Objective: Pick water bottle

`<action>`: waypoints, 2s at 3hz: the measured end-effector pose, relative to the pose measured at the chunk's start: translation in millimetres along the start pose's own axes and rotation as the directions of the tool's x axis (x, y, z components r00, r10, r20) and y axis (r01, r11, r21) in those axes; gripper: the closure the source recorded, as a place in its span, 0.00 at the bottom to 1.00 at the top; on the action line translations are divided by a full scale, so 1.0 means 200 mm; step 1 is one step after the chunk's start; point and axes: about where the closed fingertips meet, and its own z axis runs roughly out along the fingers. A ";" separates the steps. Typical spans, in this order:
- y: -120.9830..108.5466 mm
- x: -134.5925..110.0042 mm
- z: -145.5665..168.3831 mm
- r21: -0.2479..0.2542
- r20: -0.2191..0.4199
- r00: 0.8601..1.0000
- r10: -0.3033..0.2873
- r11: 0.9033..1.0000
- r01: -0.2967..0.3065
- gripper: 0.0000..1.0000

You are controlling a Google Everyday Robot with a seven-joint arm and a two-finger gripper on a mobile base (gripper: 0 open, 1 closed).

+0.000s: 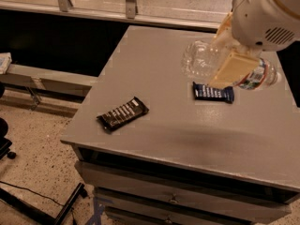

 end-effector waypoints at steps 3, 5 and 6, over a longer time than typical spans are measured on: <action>0.00 0.04 -0.05 0.047 -0.032 0.999 0.036 0.998 -0.034 1.00; 0.00 0.05 -0.06 0.067 -0.046 0.998 0.051 0.997 -0.048 1.00; -0.01 0.07 -0.06 0.092 -0.037 0.997 0.065 0.994 -0.061 1.00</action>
Offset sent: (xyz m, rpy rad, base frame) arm 0.0000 -0.0186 -0.0060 -0.0144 -0.0045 -0.0783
